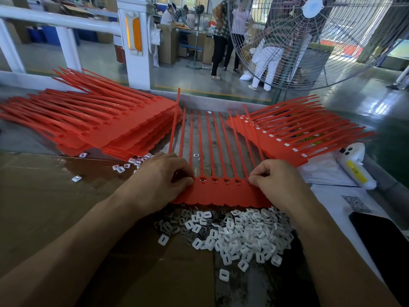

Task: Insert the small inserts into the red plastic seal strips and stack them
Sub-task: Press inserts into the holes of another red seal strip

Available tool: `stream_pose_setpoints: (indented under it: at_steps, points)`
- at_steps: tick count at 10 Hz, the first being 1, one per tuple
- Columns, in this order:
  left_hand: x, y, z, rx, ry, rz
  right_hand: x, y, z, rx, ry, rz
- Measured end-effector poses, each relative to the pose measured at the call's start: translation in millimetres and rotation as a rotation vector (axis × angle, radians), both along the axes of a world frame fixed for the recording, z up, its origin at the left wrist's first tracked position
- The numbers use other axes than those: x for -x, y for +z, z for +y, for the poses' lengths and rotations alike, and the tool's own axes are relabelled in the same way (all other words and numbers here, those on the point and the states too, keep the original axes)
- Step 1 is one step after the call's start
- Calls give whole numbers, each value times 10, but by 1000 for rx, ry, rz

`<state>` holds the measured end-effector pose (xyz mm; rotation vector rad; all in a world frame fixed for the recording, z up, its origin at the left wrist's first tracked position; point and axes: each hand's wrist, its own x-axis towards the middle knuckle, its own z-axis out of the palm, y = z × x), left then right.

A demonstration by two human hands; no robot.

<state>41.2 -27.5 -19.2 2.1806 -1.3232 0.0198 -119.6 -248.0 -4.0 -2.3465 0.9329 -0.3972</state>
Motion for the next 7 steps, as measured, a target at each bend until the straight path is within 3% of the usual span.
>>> stream_pose_setpoints:
  at_steps: [7]
  points:
    - [13, 8, -16, 2, 4, 5, -25, -22, -14, 16, -18, -33]
